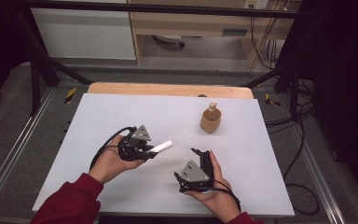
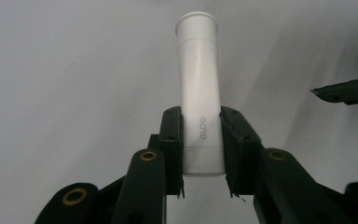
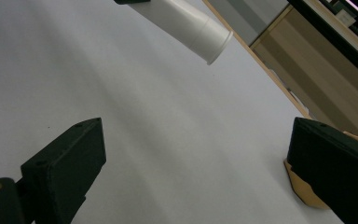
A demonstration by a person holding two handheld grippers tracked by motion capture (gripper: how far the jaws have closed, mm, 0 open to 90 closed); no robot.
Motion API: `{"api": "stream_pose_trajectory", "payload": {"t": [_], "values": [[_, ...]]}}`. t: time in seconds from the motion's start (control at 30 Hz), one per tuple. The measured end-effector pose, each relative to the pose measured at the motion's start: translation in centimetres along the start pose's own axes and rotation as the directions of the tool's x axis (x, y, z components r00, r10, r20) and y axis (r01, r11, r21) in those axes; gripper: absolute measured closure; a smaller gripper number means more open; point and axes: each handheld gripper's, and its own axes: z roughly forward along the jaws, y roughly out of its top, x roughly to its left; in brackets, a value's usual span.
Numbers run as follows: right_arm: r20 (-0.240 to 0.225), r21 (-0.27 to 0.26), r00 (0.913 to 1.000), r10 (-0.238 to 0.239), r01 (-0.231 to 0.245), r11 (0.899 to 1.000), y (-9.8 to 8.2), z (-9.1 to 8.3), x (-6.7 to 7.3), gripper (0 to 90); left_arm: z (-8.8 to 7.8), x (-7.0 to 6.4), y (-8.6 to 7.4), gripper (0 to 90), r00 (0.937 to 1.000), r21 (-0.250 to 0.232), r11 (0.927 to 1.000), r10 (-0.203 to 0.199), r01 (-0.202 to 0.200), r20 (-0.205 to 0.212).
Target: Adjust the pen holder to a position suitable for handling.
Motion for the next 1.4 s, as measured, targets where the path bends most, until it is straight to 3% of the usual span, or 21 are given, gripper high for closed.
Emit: {"api": "stream_pose_trajectory", "payload": {"t": [0.07,0.33,0.53,0.87,1.03,1.17,1.23,1.3,1.4], "values": [[0.003,0.0,0.9997,-0.025,0.025,1.0,0.1,0.2,0.1,5.5,0.2,0.0,0.1,71.5,1.0,0.014,0.9999,0.009,-0.009,0.002],[0.009,0.002,0.9988,-0.049,0.049,0.999,0.4,0.4,0.5,6.4,0.8,0.0,0.1,71.5,0.9998,0.051,0.9985,0.02,-0.02,0.006],[0.02,-0.003,0.9946,-0.102,0.102,0.995,0.9,0.6,1.0,10.6,1.0,-0.1,0.4,71.5,0.9995,0.056,0.9981,0.024,-0.025,0.018],[0.042,-0.01,0.9724,-0.23,0.23,0.973,1.8,1.1,1.8,25.1,0.3,0.1,0.5,71.5,0.9998,0.061,0.998,0.016,-0.017,0.013],[0.076,-0.016,0.9517,-0.298,0.3,0.954,2.4,1.4,2.0,34.1,-0.1,0.1,0.5,71.5,0.9998,0.064,0.9978,0.014,-0.015,0.014],[0.103,-0.02,0.9261,-0.363,0.367,0.93,3.0,1.7,2.3,40.2,-0.3,0.2,0.5,71.5,0.9999,0.069,0.9976,0.008,-0.009,0.014],[0.112,-0.021,0.9076,-0.405,0.409,0.912,3.3,1.9,2.4,43.0,-0.4,0.2,0.5,71.5,0.9999,0.071,0.9974,0.007,-0.008,0.015],[0.122,-0.018,0.8969,-0.425,0.43,0.902,3.4,2.1,2.6,45.4,-0.5,0.2,0.6,71.5,0.9998,0.074,0.9973,0.006,-0.007,0.019],[0.131,-0.014,0.8634,-0.487,0.493,0.87,3.7,2.4,2.7,48.1,-0.7,0.1,0.6,71.5,0.9997,0.081,0.9967,0.007,-0.009,0.022]]}}
